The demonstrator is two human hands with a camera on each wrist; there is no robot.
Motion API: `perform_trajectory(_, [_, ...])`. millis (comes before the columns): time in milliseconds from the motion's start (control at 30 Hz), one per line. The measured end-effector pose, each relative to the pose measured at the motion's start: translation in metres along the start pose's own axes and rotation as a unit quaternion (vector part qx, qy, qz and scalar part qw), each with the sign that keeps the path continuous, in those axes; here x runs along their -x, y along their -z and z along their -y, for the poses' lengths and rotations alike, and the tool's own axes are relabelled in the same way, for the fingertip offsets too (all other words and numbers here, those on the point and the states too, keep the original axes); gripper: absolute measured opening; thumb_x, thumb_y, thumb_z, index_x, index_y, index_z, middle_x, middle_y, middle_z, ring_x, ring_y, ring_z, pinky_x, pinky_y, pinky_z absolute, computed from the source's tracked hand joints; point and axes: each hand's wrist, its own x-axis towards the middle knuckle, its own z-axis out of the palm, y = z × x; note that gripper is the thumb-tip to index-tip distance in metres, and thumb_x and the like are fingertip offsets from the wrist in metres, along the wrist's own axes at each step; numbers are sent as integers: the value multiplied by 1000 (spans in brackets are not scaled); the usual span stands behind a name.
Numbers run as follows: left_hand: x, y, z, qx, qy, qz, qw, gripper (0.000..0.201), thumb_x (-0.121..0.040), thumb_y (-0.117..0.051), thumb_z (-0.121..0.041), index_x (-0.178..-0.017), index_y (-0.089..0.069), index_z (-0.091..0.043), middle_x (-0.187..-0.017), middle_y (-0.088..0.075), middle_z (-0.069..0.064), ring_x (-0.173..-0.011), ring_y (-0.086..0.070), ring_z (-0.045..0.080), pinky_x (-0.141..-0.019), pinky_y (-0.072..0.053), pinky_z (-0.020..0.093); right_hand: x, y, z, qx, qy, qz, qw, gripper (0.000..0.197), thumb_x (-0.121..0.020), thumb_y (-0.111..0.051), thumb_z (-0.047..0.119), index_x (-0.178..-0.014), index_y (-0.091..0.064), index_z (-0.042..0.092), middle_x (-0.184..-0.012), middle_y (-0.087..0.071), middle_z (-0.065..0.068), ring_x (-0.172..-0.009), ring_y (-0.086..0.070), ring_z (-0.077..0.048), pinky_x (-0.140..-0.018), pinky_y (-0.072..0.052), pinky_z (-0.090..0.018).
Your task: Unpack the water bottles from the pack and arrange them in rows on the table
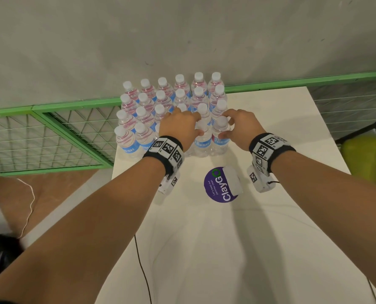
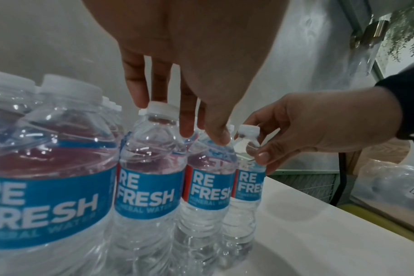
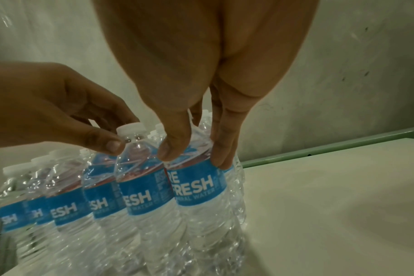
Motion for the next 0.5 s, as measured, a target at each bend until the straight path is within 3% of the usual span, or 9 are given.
perform_trajectory(267, [8,-6,-8,-13,6,-30,999,41,-92,-54,-48,-125,-56,-22,-111,-67,-1,-115,-50,27,-96,-38,43,1,1,-1,-16,-5,-10,1000,64,-64,-86,40,-118,-59,20,-92,-58,-4,-82,-53,-20,-72,-41,-26])
perform_trajectory(500, [15,-2,-11,19,-13,-51,998,49,-93,-57,-39,-137,-50,-20,-130,-58,3,-125,-46,27,-106,-33,43,4,0,-3,-53,-2,-23,998,64,-60,-87,45,-111,-57,20,-94,-60,-7,-82,-56,-23,-70,-41,-26])
